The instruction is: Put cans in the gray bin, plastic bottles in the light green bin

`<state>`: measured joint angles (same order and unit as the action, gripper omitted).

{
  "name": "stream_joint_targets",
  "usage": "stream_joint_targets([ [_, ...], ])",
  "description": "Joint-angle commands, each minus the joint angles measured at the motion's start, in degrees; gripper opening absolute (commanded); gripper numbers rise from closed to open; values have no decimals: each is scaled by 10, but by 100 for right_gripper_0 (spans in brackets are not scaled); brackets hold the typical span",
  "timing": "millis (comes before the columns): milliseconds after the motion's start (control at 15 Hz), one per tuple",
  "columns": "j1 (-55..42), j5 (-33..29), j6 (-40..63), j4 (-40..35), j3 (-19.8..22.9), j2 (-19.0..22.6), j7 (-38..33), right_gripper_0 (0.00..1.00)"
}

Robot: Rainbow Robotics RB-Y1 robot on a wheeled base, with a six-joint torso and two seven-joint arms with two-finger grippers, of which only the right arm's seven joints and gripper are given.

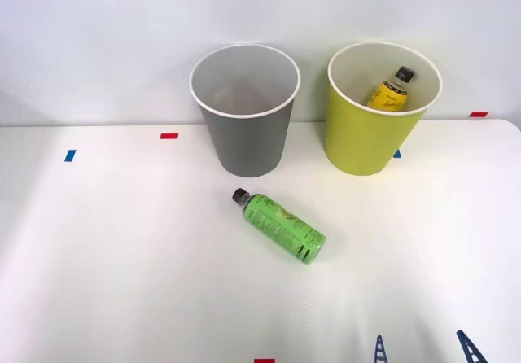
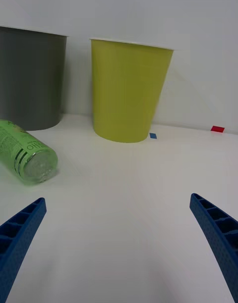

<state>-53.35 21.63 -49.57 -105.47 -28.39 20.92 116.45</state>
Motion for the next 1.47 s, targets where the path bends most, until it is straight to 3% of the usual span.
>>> stream_joint_targets([
  [67,0,0,0,0,0,0,0,100],
  [1467,0,0,0,0,0,0,0,100],
])
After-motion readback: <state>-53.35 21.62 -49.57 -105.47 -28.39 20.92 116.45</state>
